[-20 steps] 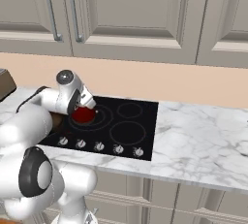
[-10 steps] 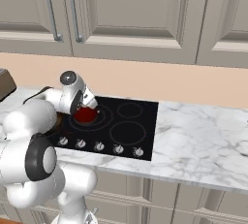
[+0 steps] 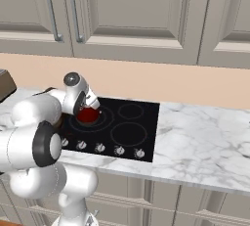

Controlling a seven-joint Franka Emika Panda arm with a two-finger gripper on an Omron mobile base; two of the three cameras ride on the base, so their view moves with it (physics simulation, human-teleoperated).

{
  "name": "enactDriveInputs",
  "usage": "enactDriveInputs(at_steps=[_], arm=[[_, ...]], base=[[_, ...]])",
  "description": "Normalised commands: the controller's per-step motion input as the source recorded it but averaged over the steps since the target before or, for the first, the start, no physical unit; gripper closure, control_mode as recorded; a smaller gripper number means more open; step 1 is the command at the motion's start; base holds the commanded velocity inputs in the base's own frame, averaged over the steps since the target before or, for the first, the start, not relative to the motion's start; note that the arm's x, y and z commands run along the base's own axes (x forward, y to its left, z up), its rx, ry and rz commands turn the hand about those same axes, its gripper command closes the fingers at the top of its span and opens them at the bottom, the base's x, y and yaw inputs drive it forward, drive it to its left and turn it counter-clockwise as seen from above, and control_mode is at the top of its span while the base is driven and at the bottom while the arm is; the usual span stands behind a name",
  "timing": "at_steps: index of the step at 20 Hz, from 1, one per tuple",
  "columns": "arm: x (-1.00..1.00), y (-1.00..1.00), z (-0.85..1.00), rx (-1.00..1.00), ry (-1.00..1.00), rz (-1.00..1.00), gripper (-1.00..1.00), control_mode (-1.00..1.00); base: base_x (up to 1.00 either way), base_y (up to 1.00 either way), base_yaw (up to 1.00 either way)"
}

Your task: Pick the kettle from the counter and place it on a stove burner. Then turn the burner on.

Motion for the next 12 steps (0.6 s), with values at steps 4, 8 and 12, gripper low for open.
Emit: enactDriveInputs(at_steps=[4,8,12], arm=[[0.16,0.08,-0.09,0.0,0.0,0.0,1.0,-1.0],[0.13,0.09,-0.08,0.0,0.0,0.0,1.0,-1.0],[0.13,0.05,-0.11,0.0,0.0,0.0,1.0,-1.0]], base=[[0.0,0.0,0.0],[0.0,0.0,0.0],[0.0,0.0,0.0]])
